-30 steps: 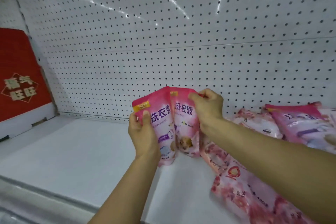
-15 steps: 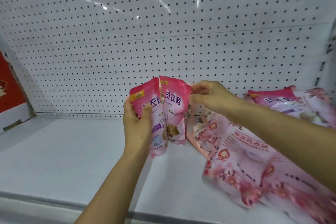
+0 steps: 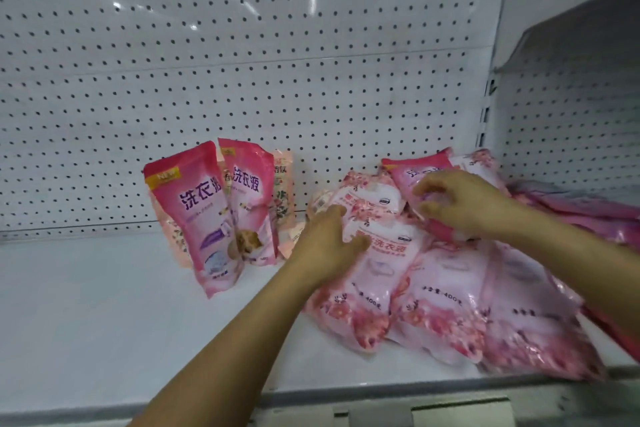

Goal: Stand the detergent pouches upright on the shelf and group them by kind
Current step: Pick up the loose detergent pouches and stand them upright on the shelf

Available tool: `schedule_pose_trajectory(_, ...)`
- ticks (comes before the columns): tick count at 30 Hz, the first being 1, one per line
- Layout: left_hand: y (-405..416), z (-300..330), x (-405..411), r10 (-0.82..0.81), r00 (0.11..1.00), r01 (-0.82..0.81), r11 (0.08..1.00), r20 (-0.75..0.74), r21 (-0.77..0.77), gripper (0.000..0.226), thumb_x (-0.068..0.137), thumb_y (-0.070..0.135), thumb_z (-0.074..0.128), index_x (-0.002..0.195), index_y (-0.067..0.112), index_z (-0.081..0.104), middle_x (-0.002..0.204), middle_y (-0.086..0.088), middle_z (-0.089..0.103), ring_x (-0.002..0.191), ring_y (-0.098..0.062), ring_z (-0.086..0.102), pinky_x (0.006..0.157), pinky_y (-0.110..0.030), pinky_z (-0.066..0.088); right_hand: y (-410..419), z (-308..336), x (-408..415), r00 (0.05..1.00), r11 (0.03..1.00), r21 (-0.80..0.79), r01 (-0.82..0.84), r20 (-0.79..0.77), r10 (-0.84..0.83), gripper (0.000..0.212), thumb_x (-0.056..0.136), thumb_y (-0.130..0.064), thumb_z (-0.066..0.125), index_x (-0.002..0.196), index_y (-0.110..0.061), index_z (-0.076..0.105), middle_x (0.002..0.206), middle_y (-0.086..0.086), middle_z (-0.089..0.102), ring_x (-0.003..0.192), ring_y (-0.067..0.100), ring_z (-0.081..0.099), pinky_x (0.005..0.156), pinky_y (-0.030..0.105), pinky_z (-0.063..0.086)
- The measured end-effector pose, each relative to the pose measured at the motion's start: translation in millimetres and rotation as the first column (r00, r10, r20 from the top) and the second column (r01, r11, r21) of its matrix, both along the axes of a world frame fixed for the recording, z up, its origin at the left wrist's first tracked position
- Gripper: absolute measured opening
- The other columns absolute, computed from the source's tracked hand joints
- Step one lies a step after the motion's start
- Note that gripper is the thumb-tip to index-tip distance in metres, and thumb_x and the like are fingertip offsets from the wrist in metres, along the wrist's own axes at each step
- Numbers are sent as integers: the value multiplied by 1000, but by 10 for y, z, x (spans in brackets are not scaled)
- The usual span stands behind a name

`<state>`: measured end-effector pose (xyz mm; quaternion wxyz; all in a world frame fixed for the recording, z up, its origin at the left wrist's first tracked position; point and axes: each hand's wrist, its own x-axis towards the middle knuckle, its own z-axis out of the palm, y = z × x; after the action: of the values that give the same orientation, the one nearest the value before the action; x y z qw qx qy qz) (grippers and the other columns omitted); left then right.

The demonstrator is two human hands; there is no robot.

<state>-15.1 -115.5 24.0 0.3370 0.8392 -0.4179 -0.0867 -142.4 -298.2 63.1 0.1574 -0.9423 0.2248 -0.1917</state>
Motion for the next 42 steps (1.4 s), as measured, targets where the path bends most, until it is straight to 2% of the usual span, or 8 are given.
schedule_pose_trajectory(5,-414,229,-25,126,991,-132,974,44,185,74,93,43,61,146,2,29,133,-12,56,117,-30,57,95,-39,50,-216,41,-79,996,998,-46,49,74,-45,28,90,-41,60,109,-22,66,120,-2,63,99,10,54,90,32,44)
schedule_pose_trajectory(10,-452,236,-72,203,868,-246,968,-452,-38,53,87,34,73,122,0,50,94,-7,64,77,-15,61,57,-22,56,-455,195,-69,965,914,401,59,213,-156,39,95,-50,50,74,-17,51,58,-3,52,49,10,49,61,30,45)
schedule_pose_trajectory(14,-330,220,-136,85,731,-350,898,-678,-265,65,83,25,76,135,1,46,113,-15,66,91,-19,63,76,-18,49,-784,136,42,946,798,563,214,85,-313,38,93,-40,58,86,-3,54,71,12,58,62,20,50,59,27,37)
schedule_pose_trajectory(17,-194,249,-158,-1,735,-396,812,-678,-430,45,81,24,76,118,4,60,108,-10,71,99,-22,67,94,-34,52,-869,144,169,932,763,607,221,97,-348,36,91,-32,62,105,-3,47,79,10,51,71,23,52,64,29,41)
schedule_pose_trajectory(22,48,255,-168,-147,690,-460,667,-709,-586,6,89,15,69,93,11,67,86,-15,76,72,-27,74,68,-41,63,-873,168,330,935,663,729,169,95,-343,52,87,-21,70,127,2,46,85,15,62,70,27,61,64,33,51)
schedule_pose_trajectory(28,482,150,-248,-103,737,-569,439,-668,-695,6,89,16,68,94,14,71,85,-12,78,71,-25,75,61,-39,62,-657,283,407,940,604,795,49,168,-297,36,77,-8,78,108,3,62,85,16,68,61,23,61,54,29,50)
schedule_pose_trajectory(37,1199,252,-63,247,822,-551,113,-513,-827,16,91,22,69,103,12,65,76,0,77,67,-16,74,61,-35,61,180,617,315,819,663,648,-374,566,-91,16,86,-1,66,88,-17,64,82,1,67,60,9,63,56,23,54)
schedule_pose_trajectory(42,1420,214,179,385,795,-532,70,-470,-844,15,92,29,69,98,16,65,95,-10,73,87,-28,73,79,-47,61,738,655,475,721,459,672,-582,687,-92,17,88,-2,65,87,-19,61,79,-2,71,62,9,69,56,25,55)
